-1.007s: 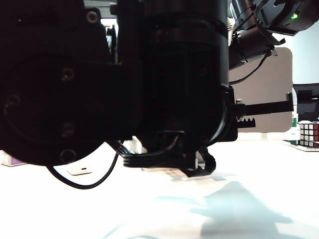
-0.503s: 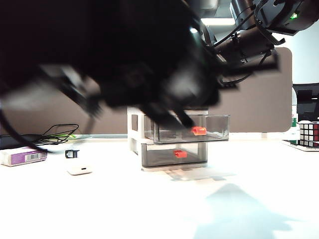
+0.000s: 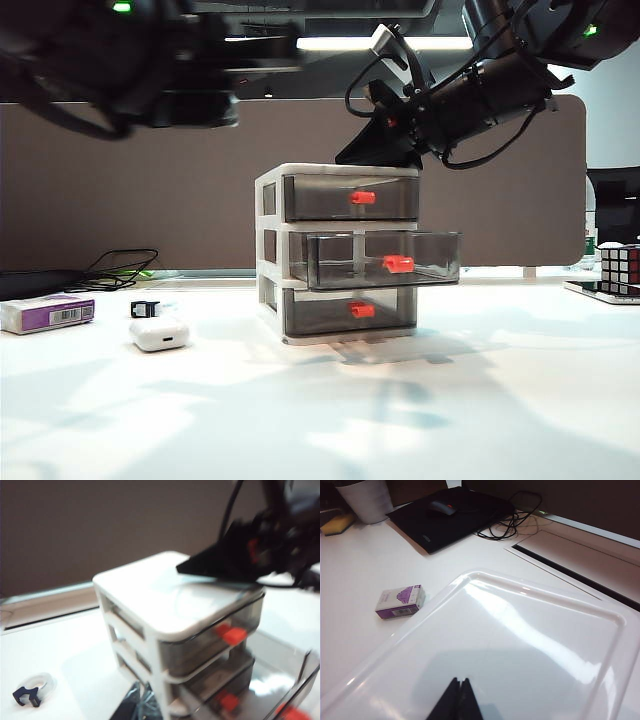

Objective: Open the second layer of the drawer on the table, pick up the earphone case on the table and put it in, and finally close the drawer.

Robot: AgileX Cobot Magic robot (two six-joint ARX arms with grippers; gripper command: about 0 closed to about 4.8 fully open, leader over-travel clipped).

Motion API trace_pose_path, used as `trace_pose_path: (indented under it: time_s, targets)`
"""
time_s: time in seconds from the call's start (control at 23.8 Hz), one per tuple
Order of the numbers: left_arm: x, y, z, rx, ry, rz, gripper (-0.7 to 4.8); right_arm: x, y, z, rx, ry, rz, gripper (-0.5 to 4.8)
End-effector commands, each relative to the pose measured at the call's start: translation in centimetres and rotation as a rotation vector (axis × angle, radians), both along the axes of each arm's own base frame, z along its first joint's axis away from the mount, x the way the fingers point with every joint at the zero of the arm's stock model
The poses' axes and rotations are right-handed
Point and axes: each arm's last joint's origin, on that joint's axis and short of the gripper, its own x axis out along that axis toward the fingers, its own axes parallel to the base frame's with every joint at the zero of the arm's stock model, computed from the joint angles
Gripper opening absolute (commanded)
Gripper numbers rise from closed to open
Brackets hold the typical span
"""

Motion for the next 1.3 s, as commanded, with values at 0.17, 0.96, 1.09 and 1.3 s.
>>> trace_pose_path:
  time_s: [0.17, 0.96, 1.09, 1.3]
  targets:
    - [4.4, 7.7, -0.8, 0.059, 0.323, -0.185, -0.06, -0.5, 0.1, -1.7, -0.023, 0.129, 0.026, -0.05]
    - [12.6, 13.4, -6.2, 0.161, 0.582, -0.496, 4.79, -0.7, 0.1, -2.0, -0.017, 0.172, 0.067, -0.05]
    - [13.2, 13.3, -6.8, 0.248, 0.588, -0.548, 4.79, -0.8, 0.1, -2.1, -0.022, 0.182, 0.067, -0.05]
    - [13.7, 13.3, -7.1, 0.346, 0.55, -0.539, 4.79, -0.8, 0.1, -2.1, -0.022, 0.18, 0.07, -0.05]
